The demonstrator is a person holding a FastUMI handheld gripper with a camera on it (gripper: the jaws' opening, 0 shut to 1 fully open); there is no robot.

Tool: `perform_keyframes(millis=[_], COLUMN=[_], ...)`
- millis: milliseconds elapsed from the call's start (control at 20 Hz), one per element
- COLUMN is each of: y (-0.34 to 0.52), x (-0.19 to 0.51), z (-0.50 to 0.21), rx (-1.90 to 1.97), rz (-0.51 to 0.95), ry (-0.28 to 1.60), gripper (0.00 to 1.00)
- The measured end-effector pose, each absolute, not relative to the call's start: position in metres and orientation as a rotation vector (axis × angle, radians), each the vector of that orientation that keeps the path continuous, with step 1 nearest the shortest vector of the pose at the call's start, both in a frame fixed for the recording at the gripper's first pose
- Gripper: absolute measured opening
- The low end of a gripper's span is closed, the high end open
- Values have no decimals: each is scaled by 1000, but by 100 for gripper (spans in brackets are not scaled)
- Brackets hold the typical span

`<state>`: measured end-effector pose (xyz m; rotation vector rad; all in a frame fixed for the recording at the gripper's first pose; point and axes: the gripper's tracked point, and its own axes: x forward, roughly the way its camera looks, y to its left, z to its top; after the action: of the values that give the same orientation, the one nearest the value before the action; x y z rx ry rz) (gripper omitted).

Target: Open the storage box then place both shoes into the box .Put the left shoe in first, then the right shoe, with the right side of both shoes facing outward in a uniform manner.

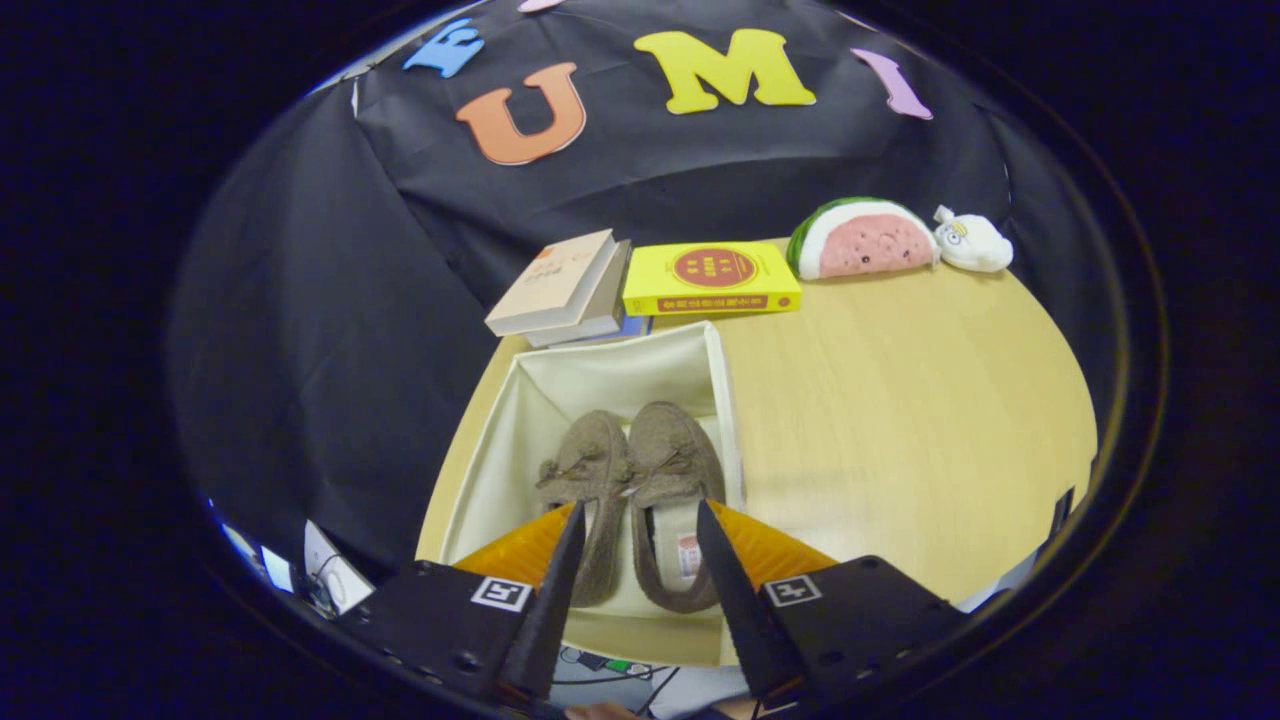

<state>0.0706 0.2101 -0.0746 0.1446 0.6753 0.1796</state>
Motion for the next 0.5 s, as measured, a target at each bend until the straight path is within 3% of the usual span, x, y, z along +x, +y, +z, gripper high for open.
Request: perform_keyframes(millis=[100, 350, 500], y=[207, 181, 165], x=[67, 63, 42], z=[-64, -21, 3], rx=[100, 21, -4], rz=[166, 69, 21], ry=[602, 297, 156], gripper=[87, 97, 97])
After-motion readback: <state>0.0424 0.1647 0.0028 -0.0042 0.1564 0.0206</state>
